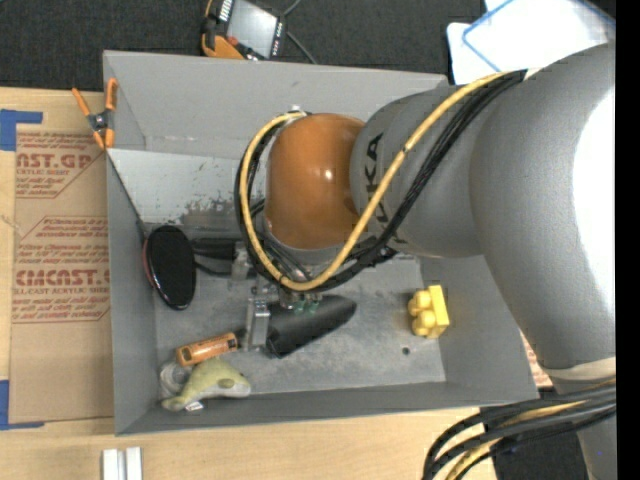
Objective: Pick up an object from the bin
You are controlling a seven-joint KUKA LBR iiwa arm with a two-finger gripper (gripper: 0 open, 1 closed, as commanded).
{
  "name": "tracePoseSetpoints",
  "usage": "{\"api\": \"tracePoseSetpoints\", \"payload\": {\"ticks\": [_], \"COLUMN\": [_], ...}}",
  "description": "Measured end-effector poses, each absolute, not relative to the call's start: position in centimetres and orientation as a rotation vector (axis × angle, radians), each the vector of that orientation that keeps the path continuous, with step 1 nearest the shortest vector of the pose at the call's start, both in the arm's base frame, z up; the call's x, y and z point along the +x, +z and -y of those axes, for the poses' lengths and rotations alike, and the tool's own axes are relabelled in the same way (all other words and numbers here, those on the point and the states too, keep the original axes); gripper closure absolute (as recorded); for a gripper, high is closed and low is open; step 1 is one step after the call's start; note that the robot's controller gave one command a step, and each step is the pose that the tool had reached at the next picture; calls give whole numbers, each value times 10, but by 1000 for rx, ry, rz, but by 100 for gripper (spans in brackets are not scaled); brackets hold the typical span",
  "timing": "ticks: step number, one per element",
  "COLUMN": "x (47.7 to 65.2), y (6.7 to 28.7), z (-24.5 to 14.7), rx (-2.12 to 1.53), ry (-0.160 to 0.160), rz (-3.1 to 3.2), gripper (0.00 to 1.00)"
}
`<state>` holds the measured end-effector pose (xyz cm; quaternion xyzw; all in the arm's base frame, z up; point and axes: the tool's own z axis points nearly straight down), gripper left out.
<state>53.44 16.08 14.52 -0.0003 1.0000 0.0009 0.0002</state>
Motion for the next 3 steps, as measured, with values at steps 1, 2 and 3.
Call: {"api": "tracePoseSetpoints", "payload": {"ticks": [1, 2, 3], "x": [534, 484, 516], "y": [145, 85, 83], "z": [-161, -148, -139], "rx": [-3, -120, -300], "ry": [3, 2, 5], "rz": [-3140, -3139, -3114], "gripper": [0, 0, 100]}}
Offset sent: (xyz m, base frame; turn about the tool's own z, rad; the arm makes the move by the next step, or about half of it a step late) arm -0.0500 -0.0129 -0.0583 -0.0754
